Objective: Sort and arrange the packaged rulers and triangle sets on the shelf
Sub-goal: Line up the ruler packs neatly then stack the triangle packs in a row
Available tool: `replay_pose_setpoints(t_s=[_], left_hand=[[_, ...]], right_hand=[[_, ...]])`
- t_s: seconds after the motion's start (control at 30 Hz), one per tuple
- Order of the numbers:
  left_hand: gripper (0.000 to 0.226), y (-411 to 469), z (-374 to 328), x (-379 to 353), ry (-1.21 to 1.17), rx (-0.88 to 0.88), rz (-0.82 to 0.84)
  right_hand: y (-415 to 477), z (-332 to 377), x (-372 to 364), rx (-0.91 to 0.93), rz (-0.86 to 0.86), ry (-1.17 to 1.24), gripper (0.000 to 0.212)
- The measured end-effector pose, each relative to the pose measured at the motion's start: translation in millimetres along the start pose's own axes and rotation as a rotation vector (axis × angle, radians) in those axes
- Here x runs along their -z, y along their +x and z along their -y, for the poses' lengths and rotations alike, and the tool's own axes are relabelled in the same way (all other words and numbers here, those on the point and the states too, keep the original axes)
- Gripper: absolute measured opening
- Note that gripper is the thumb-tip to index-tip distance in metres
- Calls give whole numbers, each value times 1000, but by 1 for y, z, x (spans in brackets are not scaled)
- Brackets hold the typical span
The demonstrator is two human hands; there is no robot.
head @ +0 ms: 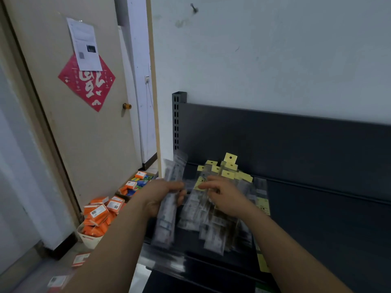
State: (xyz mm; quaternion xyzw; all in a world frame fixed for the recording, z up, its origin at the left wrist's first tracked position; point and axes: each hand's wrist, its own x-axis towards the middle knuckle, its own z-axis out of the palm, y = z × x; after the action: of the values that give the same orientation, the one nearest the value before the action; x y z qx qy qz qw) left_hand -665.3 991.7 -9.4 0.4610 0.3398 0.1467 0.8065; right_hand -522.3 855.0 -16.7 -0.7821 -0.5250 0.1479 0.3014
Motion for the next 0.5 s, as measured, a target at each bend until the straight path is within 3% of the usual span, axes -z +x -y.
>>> replay_pose_setpoints(t_s=[0.4, 0.5], left_hand=[[17, -15, -10, 34, -78, -155, 33], [16, -18, -10, 37, -35, -141, 26]], right_hand=[[18, 5, 3, 3, -95, -97, 41], [34, 21, 0, 35, -20, -129, 50]])
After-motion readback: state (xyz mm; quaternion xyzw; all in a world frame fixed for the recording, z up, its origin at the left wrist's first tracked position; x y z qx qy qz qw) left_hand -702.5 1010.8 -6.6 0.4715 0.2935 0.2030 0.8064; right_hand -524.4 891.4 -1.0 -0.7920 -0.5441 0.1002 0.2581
